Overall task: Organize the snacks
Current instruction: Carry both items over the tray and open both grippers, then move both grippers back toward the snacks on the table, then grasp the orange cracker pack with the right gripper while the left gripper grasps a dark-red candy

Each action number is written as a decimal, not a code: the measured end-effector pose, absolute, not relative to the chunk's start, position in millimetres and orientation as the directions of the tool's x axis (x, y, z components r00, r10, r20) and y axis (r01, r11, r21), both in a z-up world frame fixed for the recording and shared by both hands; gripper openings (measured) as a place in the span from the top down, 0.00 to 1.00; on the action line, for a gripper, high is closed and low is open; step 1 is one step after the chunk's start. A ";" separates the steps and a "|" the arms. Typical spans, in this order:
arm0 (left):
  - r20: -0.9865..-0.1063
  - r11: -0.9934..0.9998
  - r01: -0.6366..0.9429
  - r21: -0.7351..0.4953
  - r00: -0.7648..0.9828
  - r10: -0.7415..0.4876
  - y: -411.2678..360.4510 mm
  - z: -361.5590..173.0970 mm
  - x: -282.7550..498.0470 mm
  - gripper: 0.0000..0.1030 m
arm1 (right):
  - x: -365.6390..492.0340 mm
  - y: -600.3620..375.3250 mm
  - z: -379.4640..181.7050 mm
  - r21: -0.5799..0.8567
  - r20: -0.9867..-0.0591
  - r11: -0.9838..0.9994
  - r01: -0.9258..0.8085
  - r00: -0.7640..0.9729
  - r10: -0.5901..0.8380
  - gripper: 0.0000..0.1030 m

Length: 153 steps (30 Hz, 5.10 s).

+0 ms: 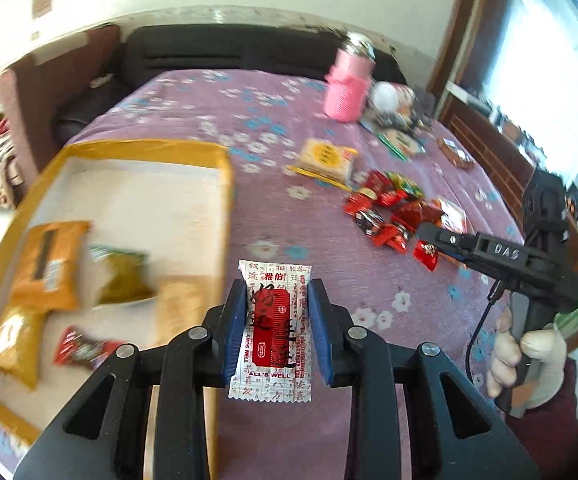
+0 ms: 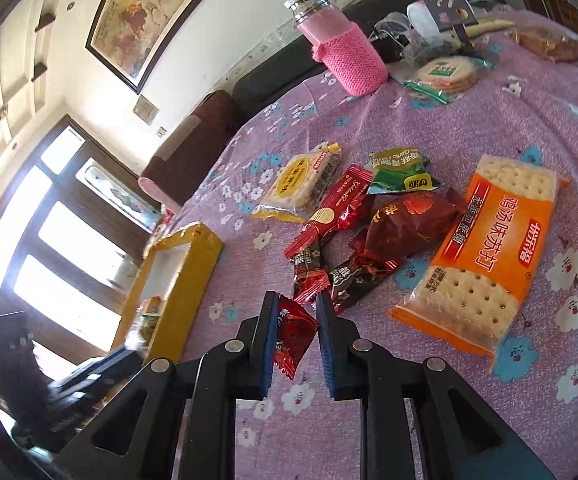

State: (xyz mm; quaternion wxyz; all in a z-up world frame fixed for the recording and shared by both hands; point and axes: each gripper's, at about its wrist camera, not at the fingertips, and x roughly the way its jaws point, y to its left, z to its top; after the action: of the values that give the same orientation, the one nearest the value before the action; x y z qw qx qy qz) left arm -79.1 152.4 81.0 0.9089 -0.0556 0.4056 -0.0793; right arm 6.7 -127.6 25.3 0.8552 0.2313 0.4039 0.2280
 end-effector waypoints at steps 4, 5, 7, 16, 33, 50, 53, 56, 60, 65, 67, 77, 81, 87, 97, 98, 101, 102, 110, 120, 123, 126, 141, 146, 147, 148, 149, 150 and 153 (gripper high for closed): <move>-0.703 0.983 0.028 -0.181 0.695 -0.150 194.7 91.0 -99.3 0.73 | -2.4 -111.0 38.3 0.549 -0.594 0.806 -0.221 0.575 0.563 0.81; -0.698 0.982 0.013 -0.187 0.702 -0.142 203.3 92.3 -102.6 0.73 | -6.6 -105.7 43.4 0.547 -0.592 0.803 -0.236 0.570 0.570 0.81; -0.683 0.978 -0.023 -0.207 0.719 -0.128 226.2 94.9 -109.4 0.72 | -16.7 -86.7 59.6 0.528 -0.589 0.801 -0.283 0.558 0.585 0.81; -0.678 0.949 -0.120 -0.290 0.726 -0.115 298.4 82.0 -121.2 0.72 | -28.9 43.0 92.0 0.437 -0.638 0.768 -0.468 0.440 0.632 0.82; -0.704 0.933 -0.120 -0.340 0.690 -0.168 316.2 49.9 -114.4 0.68 | -2.3 154.4 32.6 0.390 -0.782 0.780 -0.489 0.271 0.561 0.81; -0.691 0.957 -0.128 -0.261 0.717 -0.092 279.8 73.3 -133.8 0.31 | -34.4 117.0 76.7 0.359 -0.703 0.784 -0.507 0.406 0.584 0.64; -0.715 0.959 -0.106 -0.264 0.689 -0.120 266.9 73.0 -133.3 0.31 | -44.6 89.9 80.9 0.353 -0.689 0.801 -0.484 0.445 0.572 0.59; -0.736 0.971 -0.106 -0.216 0.671 -0.090 251.2 74.7 -134.3 0.31 | -48.4 64.5 77.3 0.361 -0.689 0.817 -0.449 0.463 0.558 0.55; -0.747 0.986 -0.093 -0.142 0.663 -0.045 230.2 78.2 -138.6 0.31 | -51.0 24.6 72.6 0.376 -0.689 0.840 -0.390 0.489 0.535 0.55; -0.749 0.995 -0.076 -0.065 0.663 0.002 206.7 83.4 -144.0 0.31 | -54.9 -24.3 72.8 0.394 -0.672 0.858 -0.329 0.534 0.514 0.55; -0.746 0.997 -0.071 -0.043 0.665 0.015 198.6 85.5 -145.1 0.31 | -55.6 -40.9 74.0 0.404 -0.665 0.862 -0.306 0.549 0.507 0.55; -0.741 1.000 -0.021 0.007 0.671 0.020 163.5 93.3 -147.9 0.31 | -55.1 -113.3 66.7 0.453 -0.644 0.872 -0.188 0.607 0.465 0.51; -0.734 0.996 0.023 -0.082 0.675 -0.076 162.2 106.9 -147.6 0.25 | -51.4 -147.1 66.2 0.461 -0.638 0.879 -0.124 0.642 0.425 0.51; -0.713 0.968 0.102 -0.230 0.659 -0.239 159.3 102.9 -142.7 0.22 | -41.7 -207.5 65.1 0.454 -0.646 0.891 0.007 0.692 0.323 0.50; -0.745 0.972 0.106 -0.211 0.627 -0.230 149.5 86.5 -134.4 0.22 | 12.7 -224.0 39.3 0.424 -0.721 0.899 0.111 0.642 0.261 0.50; -0.745 0.971 0.108 -0.214 0.625 -0.234 150.5 86.2 -133.5 0.22 | 19.0 -220.2 38.2 0.422 -0.724 0.899 0.115 0.639 0.258 0.50; -0.741 0.968 0.111 -0.224 0.626 -0.243 153.3 86.2 -131.6 0.22 | 30.2 -210.3 35.3 0.413 -0.734 0.902 0.125 0.632 0.248 0.46; -0.737 0.968 0.112 -0.226 0.630 -0.245 154.2 86.7 -131.4 0.22 | 32.6 -207.9 33.4 0.409 -0.738 0.903 0.130 0.629 0.244 0.46; -0.735 0.957 0.148 -0.249 0.614 -0.286 146.4 81.2 -123.2 0.22 | 40.1 -182.7 17.4 0.326 -0.772 0.932 0.161 0.614 0.164 0.30; -0.741 0.950 0.138 -0.281 0.598 -0.306 148.5 77.1 -118.7 0.22 | 33.5 -162.6 18.5 0.238 -0.785 0.967 0.090 0.605 0.136 0.44; -0.737 0.948 0.141 -0.284 0.600 -0.310 147.9 76.6 -119.2 0.22 | 12.8 -161.1 18.0 0.320 -0.770 0.947 0.025 0.590 0.244 0.44; -0.743 0.950 0.148 -0.274 0.594 -0.307 143.1 75.7 -116.9 0.22 | 0.3 -158.5 21.9 0.279 -0.771 0.960 0.023 0.602 0.210 0.44; -0.769 0.886 0.421 -0.193 0.496 -0.403 24.8 71.1 -16.6 0.23 | -2.0 -217.0 18.5 0.431 -0.675 0.892 0.138 0.705 0.217 0.53; -0.808 0.877 0.470 -0.098 0.477 -0.346 -22.4 57.2 29.1 0.23 | 2.3 -218.9 9.9 0.468 -0.694 0.874 0.134 0.668 0.269 0.57; -0.813 0.874 0.479 -0.084 0.474 -0.338 -28.5 54.3 34.6 0.23 | 2.3 -216.9 11.2 0.472 -0.689 0.873 0.123 0.669 0.279 0.57; -0.819 0.866 0.495 -0.069 0.467 -0.333 -35.8 51.1 41.3 0.23 | 2.5 -215.9 11.9 0.479 -0.684 0.870 0.115 0.670 0.288 0.57; -0.823 0.858 0.510 -0.062 0.460 -0.333 -40.2 49.0 45.4 0.23 | 1.9 -215.6 12.1 0.482 -0.685 0.868 0.117 0.669 0.290 0.57; -0.826 0.848 0.529 -0.047 0.456 -0.330 -45.9 46.9 49.6 0.26 | 2.2 -216.1 11.9 0.481 -0.688 0.868 0.122 0.666 0.288 0.56; -0.828 0.818 0.575 -0.030 0.443 -0.342 -53.9 43.7 58.7 0.43 | 3.5 -223.8 8.7 0.511 -0.690 0.846 0.149 0.658 0.301 0.57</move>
State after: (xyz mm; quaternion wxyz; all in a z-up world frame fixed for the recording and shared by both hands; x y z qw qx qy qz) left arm 58.7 -53.9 43.7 0.8397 0.1287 0.4514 -0.2731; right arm 3.5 -223.8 8.7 0.8684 0.2736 0.4112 0.0440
